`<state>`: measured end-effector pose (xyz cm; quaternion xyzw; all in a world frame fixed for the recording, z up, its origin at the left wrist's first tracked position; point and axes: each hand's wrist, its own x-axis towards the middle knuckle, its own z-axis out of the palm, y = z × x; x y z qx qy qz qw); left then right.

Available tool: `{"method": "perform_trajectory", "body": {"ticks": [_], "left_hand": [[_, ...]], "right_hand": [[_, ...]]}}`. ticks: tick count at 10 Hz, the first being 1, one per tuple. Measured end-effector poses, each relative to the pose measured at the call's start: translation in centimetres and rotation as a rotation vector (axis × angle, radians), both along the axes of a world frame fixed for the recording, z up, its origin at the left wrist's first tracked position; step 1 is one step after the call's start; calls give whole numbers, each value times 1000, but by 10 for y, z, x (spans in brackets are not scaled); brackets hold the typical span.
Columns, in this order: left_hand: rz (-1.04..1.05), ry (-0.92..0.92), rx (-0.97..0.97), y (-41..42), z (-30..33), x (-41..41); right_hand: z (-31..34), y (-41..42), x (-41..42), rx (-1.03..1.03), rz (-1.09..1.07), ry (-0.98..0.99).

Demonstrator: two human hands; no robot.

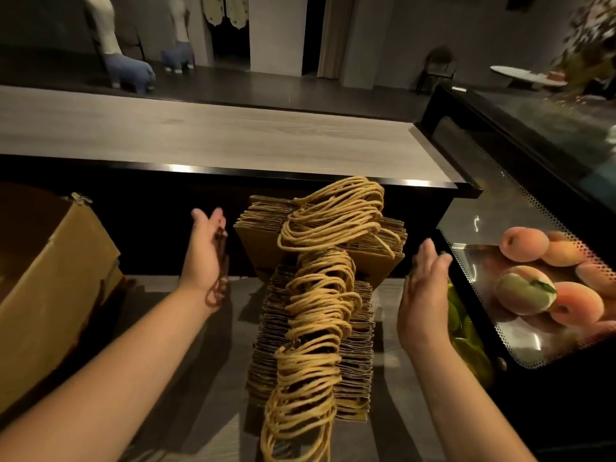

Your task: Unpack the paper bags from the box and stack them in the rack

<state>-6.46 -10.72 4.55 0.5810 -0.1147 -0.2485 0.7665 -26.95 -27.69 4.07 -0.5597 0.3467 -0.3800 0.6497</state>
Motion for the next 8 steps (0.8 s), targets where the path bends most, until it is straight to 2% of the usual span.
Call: {"method": "perform_trajectory", "body": {"ticks": [1, 2, 4, 7, 8], "left_hand": [[-184, 48, -67, -27, 13, -6], [-181, 66, -58, -32, 14, -7], [-197, -19, 28, -24, 9, -2], [-180, -37, -7, -17, 12, -11], [-65, -196, 41, -4, 14, -13]], "right_hand": [[10, 0, 23, 90, 100, -51], [7, -4, 30, 96, 91, -40], [1, -14, 18, 55, 118, -75], [8, -6, 15, 44, 91, -82], [14, -8, 3, 5, 46, -109]]}}
